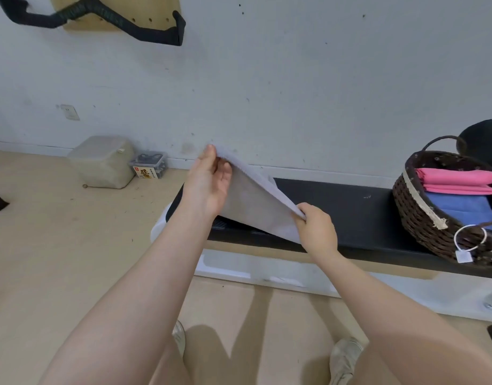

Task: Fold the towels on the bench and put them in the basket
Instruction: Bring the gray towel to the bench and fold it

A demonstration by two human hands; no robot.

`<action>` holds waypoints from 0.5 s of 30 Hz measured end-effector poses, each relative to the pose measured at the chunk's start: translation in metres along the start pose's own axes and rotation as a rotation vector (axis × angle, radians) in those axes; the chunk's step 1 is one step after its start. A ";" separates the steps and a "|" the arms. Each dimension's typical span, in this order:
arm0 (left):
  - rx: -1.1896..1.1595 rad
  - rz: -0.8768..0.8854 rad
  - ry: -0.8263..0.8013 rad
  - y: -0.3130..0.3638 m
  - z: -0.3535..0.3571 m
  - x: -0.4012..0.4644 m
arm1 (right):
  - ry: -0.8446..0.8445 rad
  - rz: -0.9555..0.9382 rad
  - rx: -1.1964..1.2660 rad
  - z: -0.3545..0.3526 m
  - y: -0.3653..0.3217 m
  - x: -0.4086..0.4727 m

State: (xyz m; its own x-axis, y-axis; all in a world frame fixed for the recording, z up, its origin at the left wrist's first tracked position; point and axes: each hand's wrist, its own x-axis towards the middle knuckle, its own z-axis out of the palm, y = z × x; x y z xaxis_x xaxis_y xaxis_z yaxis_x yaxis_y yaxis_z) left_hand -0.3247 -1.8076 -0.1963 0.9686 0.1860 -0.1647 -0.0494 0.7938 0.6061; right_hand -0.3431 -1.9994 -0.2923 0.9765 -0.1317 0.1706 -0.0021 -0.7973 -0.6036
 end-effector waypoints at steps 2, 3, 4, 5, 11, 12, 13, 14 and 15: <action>-0.117 0.009 0.074 0.004 -0.003 0.001 | 0.079 0.038 -0.004 -0.016 0.006 0.002; -0.162 0.012 0.112 0.005 -0.005 0.001 | 0.120 0.045 0.015 -0.026 0.007 0.002; -0.197 0.017 0.142 0.005 -0.006 0.000 | 0.147 0.035 0.055 -0.036 0.009 0.003; -0.220 0.026 0.171 0.006 -0.008 -0.001 | 0.153 0.004 0.117 -0.045 0.010 0.004; -0.121 0.039 0.281 0.007 -0.008 -0.006 | 0.188 0.055 0.712 -0.096 -0.003 -0.004; -0.103 0.041 0.284 0.006 -0.007 -0.008 | 0.192 0.107 0.880 -0.102 -0.007 -0.004; -0.092 0.043 0.277 0.005 -0.005 -0.010 | 0.189 0.139 1.041 -0.107 -0.010 -0.004; -0.088 0.044 0.265 0.005 -0.003 -0.012 | 0.187 0.145 1.183 -0.112 -0.013 -0.005; -0.087 0.043 0.252 0.005 -0.001 -0.015 | 0.192 0.143 1.293 -0.116 -0.016 -0.006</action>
State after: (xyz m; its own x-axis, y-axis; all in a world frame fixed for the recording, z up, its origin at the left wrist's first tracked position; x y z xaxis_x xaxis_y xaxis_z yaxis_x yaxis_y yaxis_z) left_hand -0.3396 -1.8058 -0.1909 0.8746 0.3505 -0.3349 -0.1209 0.8267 0.5494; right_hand -0.3740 -2.0545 -0.1937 0.9388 -0.3336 0.0863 0.2091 0.3524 -0.9122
